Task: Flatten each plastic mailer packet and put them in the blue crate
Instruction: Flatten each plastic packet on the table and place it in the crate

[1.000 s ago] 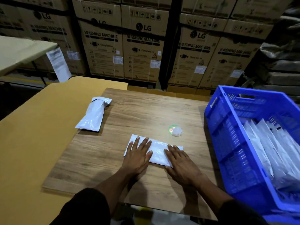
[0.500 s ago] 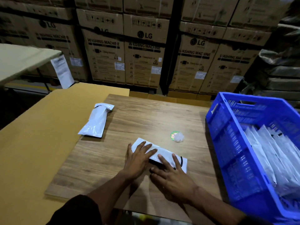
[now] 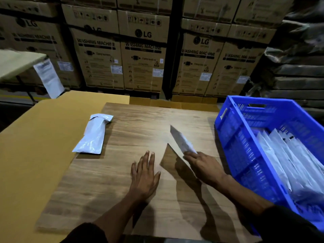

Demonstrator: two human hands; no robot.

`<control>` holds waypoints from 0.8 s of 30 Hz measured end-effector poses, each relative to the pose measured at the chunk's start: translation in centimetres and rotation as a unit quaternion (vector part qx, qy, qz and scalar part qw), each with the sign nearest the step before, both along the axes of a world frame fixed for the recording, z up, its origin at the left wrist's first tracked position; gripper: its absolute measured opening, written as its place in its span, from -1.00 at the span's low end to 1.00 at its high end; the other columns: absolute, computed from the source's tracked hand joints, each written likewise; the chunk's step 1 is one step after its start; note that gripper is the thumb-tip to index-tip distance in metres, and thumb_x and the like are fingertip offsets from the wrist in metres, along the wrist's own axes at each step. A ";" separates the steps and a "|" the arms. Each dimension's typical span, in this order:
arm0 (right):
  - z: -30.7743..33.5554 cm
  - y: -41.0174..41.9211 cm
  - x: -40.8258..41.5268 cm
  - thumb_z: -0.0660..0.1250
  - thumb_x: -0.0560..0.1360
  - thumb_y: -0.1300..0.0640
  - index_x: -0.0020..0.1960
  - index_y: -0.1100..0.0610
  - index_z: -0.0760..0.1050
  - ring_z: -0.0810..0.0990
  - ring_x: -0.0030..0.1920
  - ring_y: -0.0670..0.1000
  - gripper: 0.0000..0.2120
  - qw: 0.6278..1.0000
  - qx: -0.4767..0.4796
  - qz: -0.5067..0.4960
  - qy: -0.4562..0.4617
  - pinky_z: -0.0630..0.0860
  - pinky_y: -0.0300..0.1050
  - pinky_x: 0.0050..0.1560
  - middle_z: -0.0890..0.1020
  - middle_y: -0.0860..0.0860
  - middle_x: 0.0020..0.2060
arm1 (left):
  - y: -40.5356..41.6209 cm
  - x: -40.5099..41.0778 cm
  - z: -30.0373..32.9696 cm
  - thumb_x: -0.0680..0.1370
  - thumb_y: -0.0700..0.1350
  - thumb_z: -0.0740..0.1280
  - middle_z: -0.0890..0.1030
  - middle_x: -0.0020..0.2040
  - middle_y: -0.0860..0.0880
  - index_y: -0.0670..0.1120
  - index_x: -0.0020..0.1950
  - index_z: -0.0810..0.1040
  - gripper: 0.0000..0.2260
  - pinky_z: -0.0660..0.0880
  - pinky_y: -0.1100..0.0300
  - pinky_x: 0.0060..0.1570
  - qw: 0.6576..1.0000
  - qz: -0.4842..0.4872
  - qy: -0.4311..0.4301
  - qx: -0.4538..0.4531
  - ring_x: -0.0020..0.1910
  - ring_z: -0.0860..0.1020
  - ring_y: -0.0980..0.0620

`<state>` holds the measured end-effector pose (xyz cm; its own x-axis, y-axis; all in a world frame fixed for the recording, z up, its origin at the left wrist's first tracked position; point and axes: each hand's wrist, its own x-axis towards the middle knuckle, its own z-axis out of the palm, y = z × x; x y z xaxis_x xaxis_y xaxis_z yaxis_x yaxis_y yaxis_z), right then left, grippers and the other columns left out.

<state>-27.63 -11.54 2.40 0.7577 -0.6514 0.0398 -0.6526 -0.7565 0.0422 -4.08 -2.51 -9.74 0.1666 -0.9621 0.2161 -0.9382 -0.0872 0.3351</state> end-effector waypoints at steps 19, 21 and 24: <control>14.3 -3.5 -18.1 0.43 0.41 0.40 0.30 0.21 0.55 0.65 0.14 0.10 -0.54 0.937 -0.111 -0.097 -0.316 0.55 -0.02 0.18 0.64 0.09 0.22 | -12.7 -21.3 17.0 0.59 0.04 0.11 0.49 0.42 -0.11 -0.11 0.32 0.54 -0.58 0.34 -0.28 0.33 0.956 -0.210 0.014 -0.204 0.44 0.40 -0.18; 15.9 -3.8 -22.3 0.42 0.39 0.42 0.29 0.21 0.56 0.66 0.11 0.08 -0.53 0.937 -0.118 -0.109 -0.312 0.51 -0.08 0.18 0.65 0.10 0.19 | -13.8 -25.8 19.4 0.57 0.06 0.10 0.50 0.41 -0.11 -0.10 0.31 0.55 -0.56 0.30 -0.27 0.36 0.947 -0.240 0.009 -0.212 0.44 0.40 -0.18; 16.9 -4.2 -28.0 0.40 0.36 0.45 0.27 0.21 0.57 0.68 0.09 0.11 -0.51 0.937 -0.118 -0.139 -0.298 0.58 0.04 0.14 0.68 0.11 0.14 | -14.8 -31.8 21.1 0.56 0.09 0.10 0.48 0.43 -0.08 -0.08 0.32 0.54 -0.55 0.24 -0.27 0.39 0.940 -0.279 -0.010 -0.194 0.47 0.35 -0.17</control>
